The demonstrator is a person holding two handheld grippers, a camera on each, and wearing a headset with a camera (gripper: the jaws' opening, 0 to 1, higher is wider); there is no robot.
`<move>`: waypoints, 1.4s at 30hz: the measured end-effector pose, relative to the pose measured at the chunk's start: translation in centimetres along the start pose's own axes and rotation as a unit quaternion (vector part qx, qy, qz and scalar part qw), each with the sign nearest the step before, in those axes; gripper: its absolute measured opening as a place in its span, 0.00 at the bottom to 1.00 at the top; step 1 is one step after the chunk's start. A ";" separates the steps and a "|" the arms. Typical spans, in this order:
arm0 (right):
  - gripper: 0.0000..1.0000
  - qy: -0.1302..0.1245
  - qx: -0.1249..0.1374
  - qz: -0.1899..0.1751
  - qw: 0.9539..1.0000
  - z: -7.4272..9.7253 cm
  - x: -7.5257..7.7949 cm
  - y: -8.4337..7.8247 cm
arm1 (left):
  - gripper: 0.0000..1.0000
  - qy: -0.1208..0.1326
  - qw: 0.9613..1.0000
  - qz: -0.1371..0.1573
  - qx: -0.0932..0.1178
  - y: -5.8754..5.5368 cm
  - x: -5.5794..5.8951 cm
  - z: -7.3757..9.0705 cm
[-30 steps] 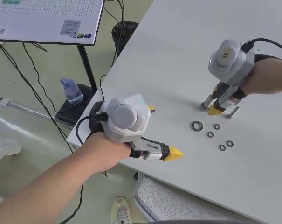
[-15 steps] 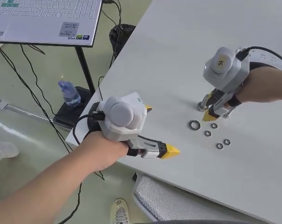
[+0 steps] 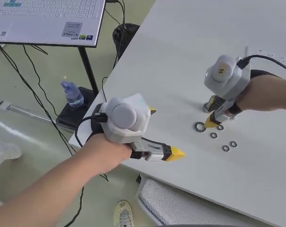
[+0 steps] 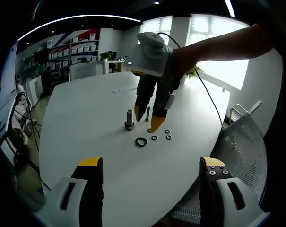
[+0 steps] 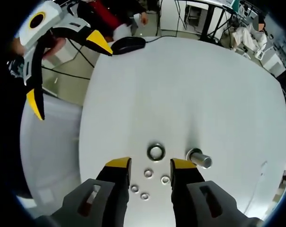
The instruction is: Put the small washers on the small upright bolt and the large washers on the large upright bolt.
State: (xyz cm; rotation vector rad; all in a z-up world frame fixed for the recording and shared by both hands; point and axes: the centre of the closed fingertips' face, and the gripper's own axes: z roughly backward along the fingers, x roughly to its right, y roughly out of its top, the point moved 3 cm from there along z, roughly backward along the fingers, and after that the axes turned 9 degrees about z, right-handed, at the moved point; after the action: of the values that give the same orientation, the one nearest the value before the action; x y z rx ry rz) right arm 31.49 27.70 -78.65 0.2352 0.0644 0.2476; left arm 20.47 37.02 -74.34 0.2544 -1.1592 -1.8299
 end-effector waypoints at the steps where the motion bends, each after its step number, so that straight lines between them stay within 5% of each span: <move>1: 0.35 0.000 -0.001 -0.001 1.000 -0.1 0.0 0.0 | 0.84 -0.001 1.000 -0.002 0.001 0.1 0.0 -0.1; 24: 0.35 -0.026 -0.003 -0.027 0.999 -4.2 0.4 -1.1 | 0.98 -0.011 1.000 0.007 -0.003 -0.4 -0.4 -0.9; 42: 0.33 -0.035 -0.011 -0.026 0.999 -5.2 0.5 -1.2 | 0.92 -0.025 1.000 0.009 -0.015 -0.8 -0.4 -1.3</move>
State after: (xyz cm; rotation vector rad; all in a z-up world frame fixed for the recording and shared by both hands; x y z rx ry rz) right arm 31.79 27.85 -84.01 0.2200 -0.0018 0.1879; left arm 21.02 36.69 -75.77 0.1807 -1.1631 -1.8455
